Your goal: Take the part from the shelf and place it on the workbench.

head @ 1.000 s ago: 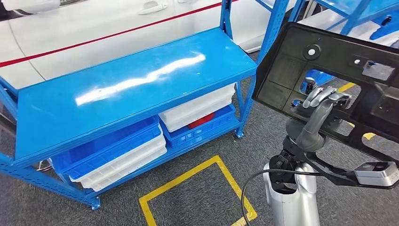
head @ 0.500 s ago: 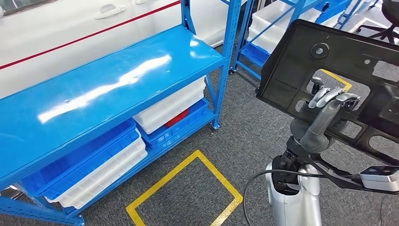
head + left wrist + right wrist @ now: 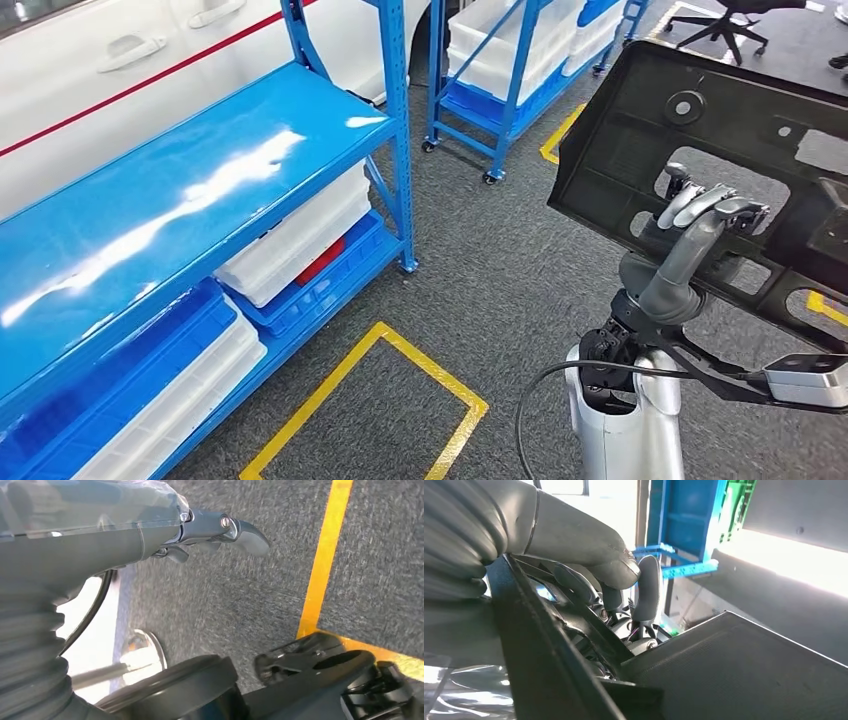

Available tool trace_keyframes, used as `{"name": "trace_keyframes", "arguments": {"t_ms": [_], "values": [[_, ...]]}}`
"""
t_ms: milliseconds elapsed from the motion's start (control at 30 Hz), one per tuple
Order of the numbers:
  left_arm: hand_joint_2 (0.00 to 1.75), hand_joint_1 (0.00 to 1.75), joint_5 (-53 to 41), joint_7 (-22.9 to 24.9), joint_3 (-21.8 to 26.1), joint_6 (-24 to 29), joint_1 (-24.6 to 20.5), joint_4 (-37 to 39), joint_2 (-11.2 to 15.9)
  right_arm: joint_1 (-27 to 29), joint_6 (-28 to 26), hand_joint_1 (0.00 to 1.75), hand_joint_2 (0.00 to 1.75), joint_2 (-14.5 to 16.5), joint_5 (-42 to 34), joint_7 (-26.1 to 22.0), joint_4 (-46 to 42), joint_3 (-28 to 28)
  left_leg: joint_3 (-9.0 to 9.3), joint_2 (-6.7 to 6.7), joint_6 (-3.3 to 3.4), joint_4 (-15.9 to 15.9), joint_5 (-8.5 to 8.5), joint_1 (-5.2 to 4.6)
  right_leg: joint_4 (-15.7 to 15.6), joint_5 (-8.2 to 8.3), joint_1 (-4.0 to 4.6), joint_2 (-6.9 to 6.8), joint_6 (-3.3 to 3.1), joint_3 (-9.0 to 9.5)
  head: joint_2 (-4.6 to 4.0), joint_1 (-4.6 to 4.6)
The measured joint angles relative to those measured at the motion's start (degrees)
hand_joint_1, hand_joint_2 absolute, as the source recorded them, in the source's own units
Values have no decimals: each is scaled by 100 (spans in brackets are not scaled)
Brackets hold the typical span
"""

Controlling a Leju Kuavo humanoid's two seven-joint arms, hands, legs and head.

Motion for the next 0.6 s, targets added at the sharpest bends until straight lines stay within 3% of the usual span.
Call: {"name": "trace_keyframes", "arguments": {"t_ms": [33, 100, 167, 200, 233, 267, 333, 400, 433, 467, 500, 567, 600], "values": [[175, 0, -2, 3, 0, -5, 12, 1, 5, 1, -3, 175, 175, 0, 1, -1, 0, -4, 163, -141, 18, -386, 175, 11, 28, 3, 6, 91, 21, -19, 0, 0], [175, 0, -5, 13, -2, -13, 29, 2, 16, 13, -2, 175, 175, 2, 8, -4, -6, -9, 346, -364, 46, -882, 315, 30, 75, 26, 5, 245, 89, -95, 0, 1], [175, 0, -9, 33, -5, -13, 21, 2, 13, 48, -7, 175, 175, 3, 24, -10, -30, -15, 364, -319, 89, -963, 302, 21, 71, 78, -8, 374, 179, -164, 0, 1], [175, 0, -10, 50, -8, -11, 14, 1, 8, 72, -14, 175, 175, 3, 36, -13, -46, -22, 368, -251, 128, -980, 329, 21, 75, 85, -11, 339, 213, -185, 0, 1], [175, 0, -14, 68, -12, -9, 12, 1, 2, 88, -25, 175, 175, 2, 52, -16, -63, -28, 377, -177, 173, -1005, 356, 21, 138, 44, -2, 207, 241, -225, 0, 1], [175, 0, -18, 86, -17, -7, 15, 1, -3, 96, -34, 175, 175, 2, 71, -17, -78, -33, 381, -94, 216, -1034, 380, 25, 303, -60, 8, 27, 262, -309, 0, 2], [175, 0, -25, 122, -23, -1, 30, 1, -4, 110, -50, 175, 175, 2, 106, -18, -94, -37, 378, 74, 259, -1053, 395, 5, 965, -417, 10, -311, 294, -623, 0, 2], [175, 0, -27, 162, -26, 4, 40, 1, -2, 142, -73, 175, 175, 2, 128, -19, -96, -38, 371, 253, 265, -1051, 388, -13, 1622, -658, -16, -381, 321, -927, 0, 2], [175, 0, -31, 181, -28, 7, 42, 1, -1, 157, -90, 175, 175, 1, 145, -20, -97, -39, 372, 342, 265, -1050, 382, -16, 1701, -642, -27, -396, 328, -952, 0, 2], [175, 0, -37, 202, -30, 10, 42, 1, 1, 169, -110, 175, 175, 1, 169, -21, -106, -40, 378, 426, 258, -1049, 373, -18, 1543, -525, -34, -422, 330, -853, 0, 2], [175, 0, -41, 223, -33, 18, 39, 1, 1, 178, -130, 175, 175, 0, 197, -23, -125, -42, 391, 502, 245, -1048, 361, -19, 1191, -349, -39, -481, 325, -646, 0, 2], [175, 0, -27, 274, -37, 55, 33, 1, 3, 187, -165, 175, 175, -2, 253, -26, -195, -43, 421, 624, 194, -1042, 325, -41, 406, -102, -4, -743, 273, -208, 0, 2], [175, 0, 2, 292, -37, 87, 29, 0, 4, 194, -185, 175, 175, -4, 277, -27, -238, -44, 436, 675, 164, -1039, 308, -57, 181, -59, 22, -826, 230, -91, 0, 2]]}}
